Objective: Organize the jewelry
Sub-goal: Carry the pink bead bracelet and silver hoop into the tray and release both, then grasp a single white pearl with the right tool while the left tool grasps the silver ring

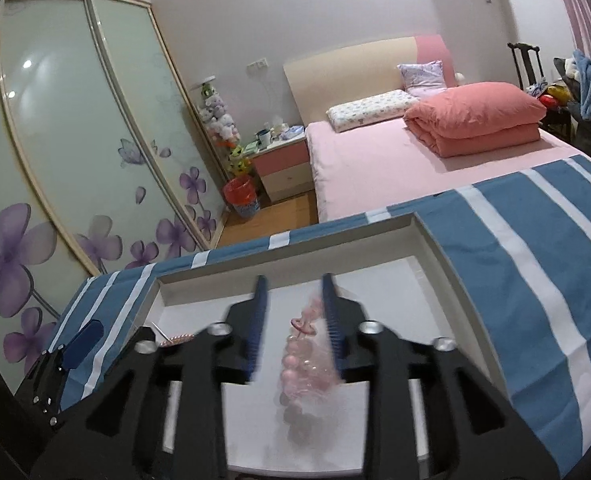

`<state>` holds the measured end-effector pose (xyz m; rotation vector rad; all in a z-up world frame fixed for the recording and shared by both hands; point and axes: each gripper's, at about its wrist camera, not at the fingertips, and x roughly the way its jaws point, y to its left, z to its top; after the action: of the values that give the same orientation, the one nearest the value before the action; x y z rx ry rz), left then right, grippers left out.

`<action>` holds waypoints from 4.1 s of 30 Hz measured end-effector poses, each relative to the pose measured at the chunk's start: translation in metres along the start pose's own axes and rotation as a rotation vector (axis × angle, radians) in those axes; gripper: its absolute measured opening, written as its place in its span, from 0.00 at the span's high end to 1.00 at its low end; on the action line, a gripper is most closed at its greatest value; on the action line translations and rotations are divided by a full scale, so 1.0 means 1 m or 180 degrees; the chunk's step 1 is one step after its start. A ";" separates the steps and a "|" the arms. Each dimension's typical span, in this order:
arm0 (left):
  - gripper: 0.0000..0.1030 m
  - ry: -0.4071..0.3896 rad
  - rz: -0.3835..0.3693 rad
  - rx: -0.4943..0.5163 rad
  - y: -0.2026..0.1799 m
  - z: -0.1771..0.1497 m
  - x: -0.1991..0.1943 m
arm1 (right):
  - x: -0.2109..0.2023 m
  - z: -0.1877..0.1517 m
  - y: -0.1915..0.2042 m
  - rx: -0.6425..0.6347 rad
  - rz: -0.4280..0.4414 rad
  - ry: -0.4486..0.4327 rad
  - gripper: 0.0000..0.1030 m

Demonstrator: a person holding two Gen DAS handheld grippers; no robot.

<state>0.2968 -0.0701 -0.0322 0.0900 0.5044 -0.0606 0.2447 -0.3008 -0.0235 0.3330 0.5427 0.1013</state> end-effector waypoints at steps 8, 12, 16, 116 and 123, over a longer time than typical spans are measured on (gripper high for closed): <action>0.33 -0.0083 0.0067 -0.0102 0.015 0.011 -0.013 | -0.018 0.006 -0.002 -0.0028 -0.0055 -0.0137 0.66; 0.33 -0.0143 0.0096 -0.0175 0.029 0.015 -0.027 | -0.030 0.005 -0.003 -0.0073 -0.0075 -0.0159 0.66; 0.33 -0.0169 0.0103 -0.0284 0.044 0.016 -0.044 | -0.044 0.000 -0.003 -0.0088 -0.0076 -0.0160 0.66; 0.78 0.1232 -0.0369 0.0057 0.028 -0.110 -0.091 | -0.059 -0.108 -0.010 -0.0853 -0.0432 0.1061 0.85; 0.79 0.1231 -0.0326 0.0012 0.032 -0.110 -0.092 | -0.060 -0.109 -0.009 -0.0811 -0.0439 0.1057 0.85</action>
<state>0.1662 -0.0238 -0.0818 0.0797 0.8955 -0.1460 0.1367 -0.2894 -0.0850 0.0277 0.8703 0.0915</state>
